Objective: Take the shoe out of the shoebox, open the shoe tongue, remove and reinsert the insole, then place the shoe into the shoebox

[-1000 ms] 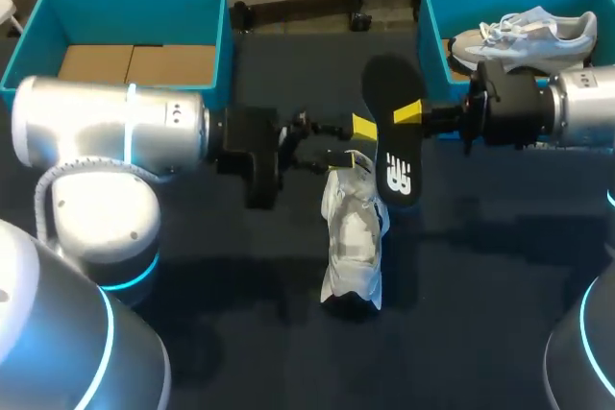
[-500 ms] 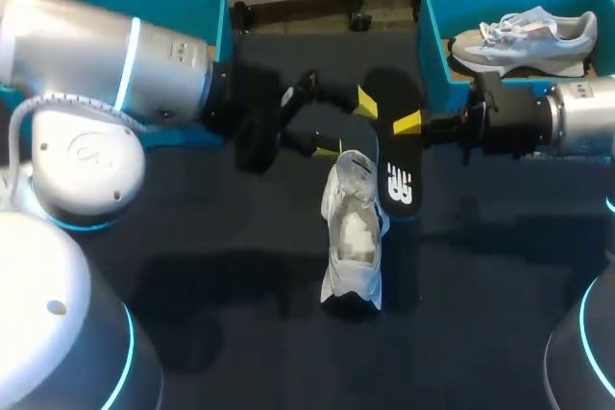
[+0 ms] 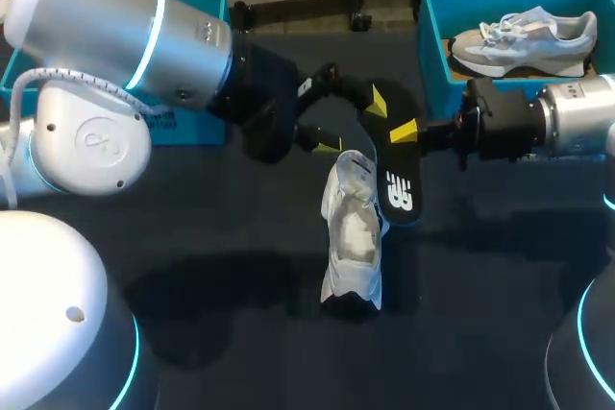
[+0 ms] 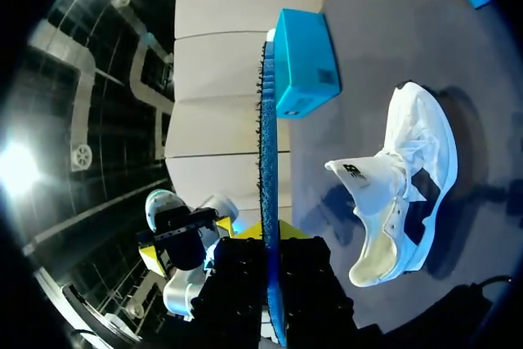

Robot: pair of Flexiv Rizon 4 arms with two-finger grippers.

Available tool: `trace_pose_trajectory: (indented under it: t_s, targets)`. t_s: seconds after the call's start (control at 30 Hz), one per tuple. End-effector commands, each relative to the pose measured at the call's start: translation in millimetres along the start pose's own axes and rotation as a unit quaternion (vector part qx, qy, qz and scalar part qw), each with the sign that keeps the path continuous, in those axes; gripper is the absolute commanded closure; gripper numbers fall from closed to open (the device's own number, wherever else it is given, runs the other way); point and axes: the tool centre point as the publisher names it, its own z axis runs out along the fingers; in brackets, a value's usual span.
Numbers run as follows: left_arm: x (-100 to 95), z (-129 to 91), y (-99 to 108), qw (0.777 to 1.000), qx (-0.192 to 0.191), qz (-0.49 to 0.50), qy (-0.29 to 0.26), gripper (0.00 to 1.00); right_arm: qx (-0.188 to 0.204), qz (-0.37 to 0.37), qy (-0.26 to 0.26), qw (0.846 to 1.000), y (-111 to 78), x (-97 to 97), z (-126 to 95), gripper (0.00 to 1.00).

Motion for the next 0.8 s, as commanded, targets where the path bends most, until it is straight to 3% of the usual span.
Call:
trace_pose_trajectory:
  t_s: [0.03,0.13,0.5,0.57,0.6,0.8]
  targets:
    - [-7.7,3.8,7.6,0.998,-0.003,-0.021,0.057,0.00,0.004,0.002,-0.006,1.000,-1.4,-0.1,1.5,1.00]
    - [-12.6,5.7,13.2,0.993,0.001,-0.026,0.118,0.00,0.006,0.001,-0.008,1.000,-4.3,-0.9,2.9,1.00]
    - [-11.8,10.7,29.7,0.973,0.004,-0.047,0.225,0.00,0.009,-0.004,-0.013,1.000,-11.5,0.0,7.9,1.00]
    - [-11.3,10.8,31.7,0.972,0.000,-0.042,0.230,0.00,0.009,-0.005,-0.013,1.000,-12.2,0.2,7.9,1.00]
    - [-11.4,10.3,33.1,0.971,-0.024,-0.019,0.239,0.00,0.009,-0.006,-0.014,1.000,-12.7,0.3,7.9,1.00]
    - [-11.4,10.3,33.1,0.971,-0.024,-0.019,0.239,0.00,0.013,-0.006,-0.016,1.000,-14.2,-0.6,7.7,1.00]
